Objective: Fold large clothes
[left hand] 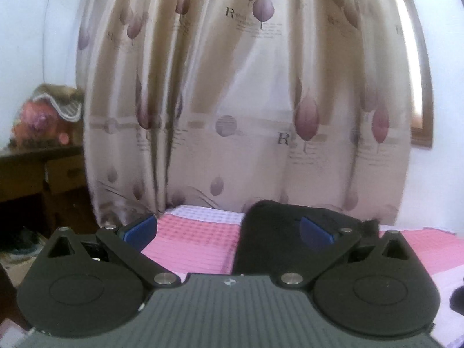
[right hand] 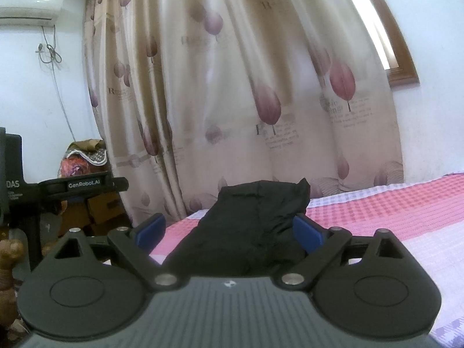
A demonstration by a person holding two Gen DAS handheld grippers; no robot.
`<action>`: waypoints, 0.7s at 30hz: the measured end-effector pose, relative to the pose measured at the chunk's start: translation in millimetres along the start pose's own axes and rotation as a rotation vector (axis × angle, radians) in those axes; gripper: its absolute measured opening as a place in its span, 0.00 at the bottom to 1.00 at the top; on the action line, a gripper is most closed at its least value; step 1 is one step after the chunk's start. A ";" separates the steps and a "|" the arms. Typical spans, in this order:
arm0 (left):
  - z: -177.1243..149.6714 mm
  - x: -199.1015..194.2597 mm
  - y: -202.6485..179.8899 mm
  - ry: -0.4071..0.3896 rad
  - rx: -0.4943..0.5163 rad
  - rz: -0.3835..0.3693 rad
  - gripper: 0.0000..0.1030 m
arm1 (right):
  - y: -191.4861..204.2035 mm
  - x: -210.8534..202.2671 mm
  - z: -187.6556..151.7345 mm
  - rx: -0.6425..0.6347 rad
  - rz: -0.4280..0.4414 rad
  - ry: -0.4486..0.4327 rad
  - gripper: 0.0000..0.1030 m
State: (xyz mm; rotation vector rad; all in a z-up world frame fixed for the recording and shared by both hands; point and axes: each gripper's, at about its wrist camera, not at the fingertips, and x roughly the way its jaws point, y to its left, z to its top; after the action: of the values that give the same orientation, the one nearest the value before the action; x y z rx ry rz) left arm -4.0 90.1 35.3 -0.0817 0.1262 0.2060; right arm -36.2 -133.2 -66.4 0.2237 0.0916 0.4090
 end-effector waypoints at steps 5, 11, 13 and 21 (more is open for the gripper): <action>-9.0 1.3 -2.1 0.024 -0.003 -0.022 1.00 | 7.8 1.2 -5.1 -0.030 -0.037 0.004 0.95; -23.8 3.1 -8.5 0.042 0.020 -0.034 1.00 | 13.5 4.6 -12.1 -0.045 -0.066 0.026 0.95; -27.2 5.0 -10.3 0.055 0.033 -0.044 1.00 | 13.7 6.0 -13.7 -0.050 -0.071 0.037 0.95; -37.9 6.4 -11.1 0.051 0.032 -0.073 1.00 | 16.4 8.3 -17.6 -0.056 -0.089 0.058 0.95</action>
State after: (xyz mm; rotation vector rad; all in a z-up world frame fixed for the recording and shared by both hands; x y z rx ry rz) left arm 0.1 77.0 -2.4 -0.0597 0.1773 0.1292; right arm -37.2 -111.7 -80.0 0.1520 0.1459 0.3285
